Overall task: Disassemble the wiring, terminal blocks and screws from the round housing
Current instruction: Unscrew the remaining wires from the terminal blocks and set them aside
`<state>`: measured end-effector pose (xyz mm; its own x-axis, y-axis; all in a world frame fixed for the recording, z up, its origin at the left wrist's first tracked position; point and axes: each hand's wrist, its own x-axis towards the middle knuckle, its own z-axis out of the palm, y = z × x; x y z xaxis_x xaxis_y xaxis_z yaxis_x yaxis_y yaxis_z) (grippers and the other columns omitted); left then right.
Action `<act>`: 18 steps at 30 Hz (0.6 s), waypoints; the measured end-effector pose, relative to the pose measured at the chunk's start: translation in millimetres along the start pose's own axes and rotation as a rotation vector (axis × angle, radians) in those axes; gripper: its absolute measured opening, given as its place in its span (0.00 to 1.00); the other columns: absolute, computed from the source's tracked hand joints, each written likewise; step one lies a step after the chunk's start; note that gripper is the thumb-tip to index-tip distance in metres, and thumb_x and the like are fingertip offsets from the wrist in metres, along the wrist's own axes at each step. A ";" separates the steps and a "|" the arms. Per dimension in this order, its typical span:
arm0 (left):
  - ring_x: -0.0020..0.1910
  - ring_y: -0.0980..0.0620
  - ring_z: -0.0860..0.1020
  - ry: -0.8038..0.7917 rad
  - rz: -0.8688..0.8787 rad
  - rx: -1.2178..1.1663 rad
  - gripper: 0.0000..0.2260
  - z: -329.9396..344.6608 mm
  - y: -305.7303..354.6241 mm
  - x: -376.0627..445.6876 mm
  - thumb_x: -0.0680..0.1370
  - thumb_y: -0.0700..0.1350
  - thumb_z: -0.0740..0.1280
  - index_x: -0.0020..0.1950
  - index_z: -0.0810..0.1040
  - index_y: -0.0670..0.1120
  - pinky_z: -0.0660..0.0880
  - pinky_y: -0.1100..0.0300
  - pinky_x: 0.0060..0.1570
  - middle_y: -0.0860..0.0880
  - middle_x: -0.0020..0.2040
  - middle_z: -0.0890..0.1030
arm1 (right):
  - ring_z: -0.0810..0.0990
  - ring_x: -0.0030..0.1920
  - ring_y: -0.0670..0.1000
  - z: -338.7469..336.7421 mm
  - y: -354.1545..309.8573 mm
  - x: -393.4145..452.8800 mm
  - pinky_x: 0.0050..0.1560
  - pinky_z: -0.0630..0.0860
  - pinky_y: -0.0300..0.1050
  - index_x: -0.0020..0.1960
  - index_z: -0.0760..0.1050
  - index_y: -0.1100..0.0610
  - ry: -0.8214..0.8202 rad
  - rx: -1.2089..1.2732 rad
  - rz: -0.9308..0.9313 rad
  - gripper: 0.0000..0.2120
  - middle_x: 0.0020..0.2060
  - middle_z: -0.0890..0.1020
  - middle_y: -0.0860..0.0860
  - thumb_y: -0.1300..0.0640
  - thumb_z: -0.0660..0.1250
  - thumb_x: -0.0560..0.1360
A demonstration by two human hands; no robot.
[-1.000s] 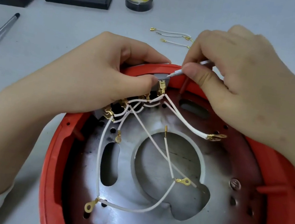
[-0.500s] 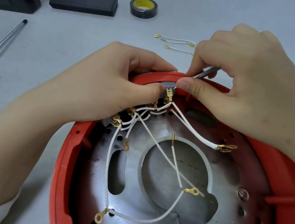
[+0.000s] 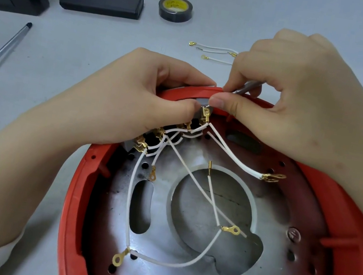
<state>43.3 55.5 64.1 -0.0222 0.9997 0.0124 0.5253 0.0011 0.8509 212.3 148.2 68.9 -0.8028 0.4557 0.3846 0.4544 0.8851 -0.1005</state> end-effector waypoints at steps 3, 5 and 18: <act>0.20 0.66 0.71 0.015 -0.015 -0.006 0.09 -0.1 -1.4 0.2 0.76 0.44 0.69 0.53 0.83 0.57 0.66 0.76 0.21 0.61 0.28 0.79 | 0.69 0.42 0.51 -0.5 0.4 -1.6 0.47 0.60 0.48 0.42 0.77 0.52 0.004 -0.010 0.015 0.17 0.35 0.75 0.48 0.40 0.61 0.74; 0.21 0.66 0.71 0.030 -0.020 -0.005 0.08 -0.2 -2.0 0.2 0.76 0.45 0.69 0.52 0.83 0.58 0.67 0.75 0.21 0.61 0.29 0.80 | 0.69 0.43 0.51 -1.0 0.7 -2.3 0.47 0.61 0.48 0.43 0.78 0.52 0.010 -0.024 0.022 0.17 0.35 0.76 0.49 0.40 0.61 0.74; 0.21 0.66 0.72 0.029 -0.008 -0.032 0.09 0.7 -0.2 -0.6 0.74 0.45 0.69 0.50 0.83 0.58 0.67 0.76 0.21 0.61 0.30 0.81 | 0.69 0.42 0.50 -0.6 1.1 -4.2 0.47 0.63 0.51 0.42 0.78 0.52 0.028 -0.027 0.025 0.16 0.33 0.74 0.48 0.40 0.62 0.75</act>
<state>43.8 54.9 63.5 -0.0516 0.9985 0.0203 0.4973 0.0080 0.8676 216.4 147.2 67.7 -0.7800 0.4748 0.4077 0.4850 0.8703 -0.0855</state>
